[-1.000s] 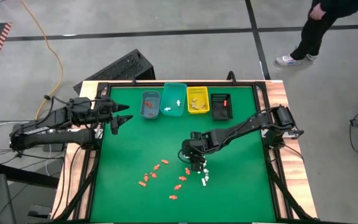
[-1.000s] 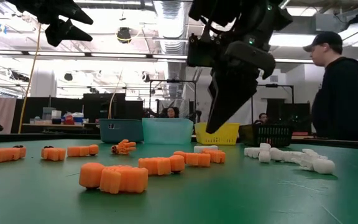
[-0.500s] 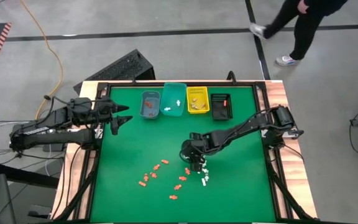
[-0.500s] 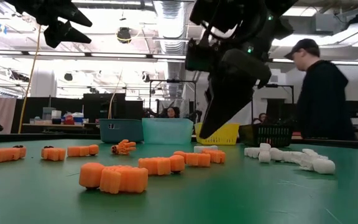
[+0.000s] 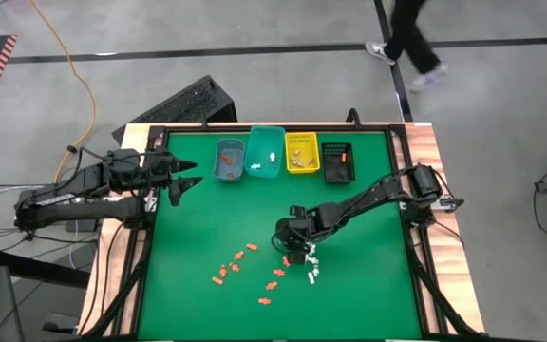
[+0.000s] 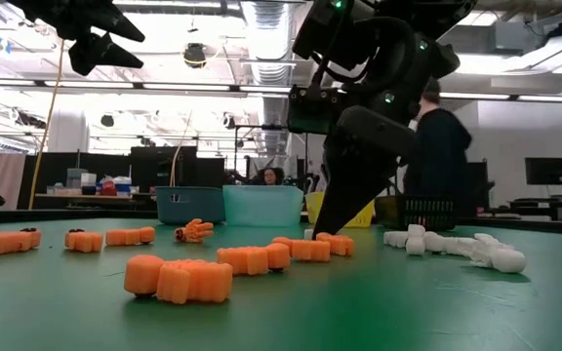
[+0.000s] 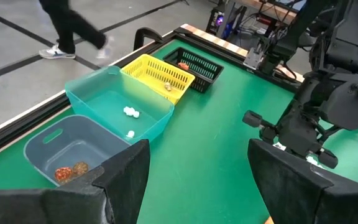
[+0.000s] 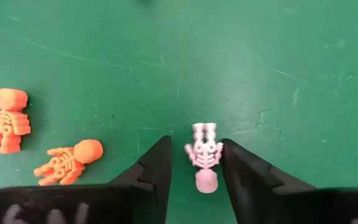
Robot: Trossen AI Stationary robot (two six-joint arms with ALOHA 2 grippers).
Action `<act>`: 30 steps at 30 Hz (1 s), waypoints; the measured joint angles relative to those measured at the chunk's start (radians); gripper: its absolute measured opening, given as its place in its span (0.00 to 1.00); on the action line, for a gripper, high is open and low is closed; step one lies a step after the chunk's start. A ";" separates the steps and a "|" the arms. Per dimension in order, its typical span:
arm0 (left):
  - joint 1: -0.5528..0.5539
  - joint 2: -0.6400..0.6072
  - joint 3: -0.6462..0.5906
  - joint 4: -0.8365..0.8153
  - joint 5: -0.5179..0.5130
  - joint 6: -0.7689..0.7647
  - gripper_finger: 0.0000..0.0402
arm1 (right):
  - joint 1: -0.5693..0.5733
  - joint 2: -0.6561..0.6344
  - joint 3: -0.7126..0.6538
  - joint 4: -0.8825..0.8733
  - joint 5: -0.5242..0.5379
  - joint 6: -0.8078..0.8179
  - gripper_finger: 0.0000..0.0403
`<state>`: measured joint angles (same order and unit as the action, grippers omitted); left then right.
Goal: Sort Halloween decoration
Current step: Put the white skeleton toy into the blue transparent bin
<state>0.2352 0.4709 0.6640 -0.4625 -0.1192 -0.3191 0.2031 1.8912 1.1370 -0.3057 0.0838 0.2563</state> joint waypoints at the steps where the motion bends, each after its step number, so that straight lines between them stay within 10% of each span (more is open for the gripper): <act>1: 0.000 0.000 0.000 0.000 0.000 0.000 0.65 | 0.000 0.000 0.000 -0.001 0.001 0.006 0.33; 15: 0.000 0.000 0.000 0.000 0.000 0.000 0.65 | -0.003 0.005 0.041 -0.028 0.005 0.031 0.06; 30: 0.000 0.000 0.000 0.000 0.000 0.001 0.65 | -0.136 0.009 0.251 -0.061 -0.002 -0.172 0.06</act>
<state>0.2352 0.4709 0.6640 -0.4625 -0.1196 -0.3183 0.0672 1.9004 1.3876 -0.3670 0.0818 0.0840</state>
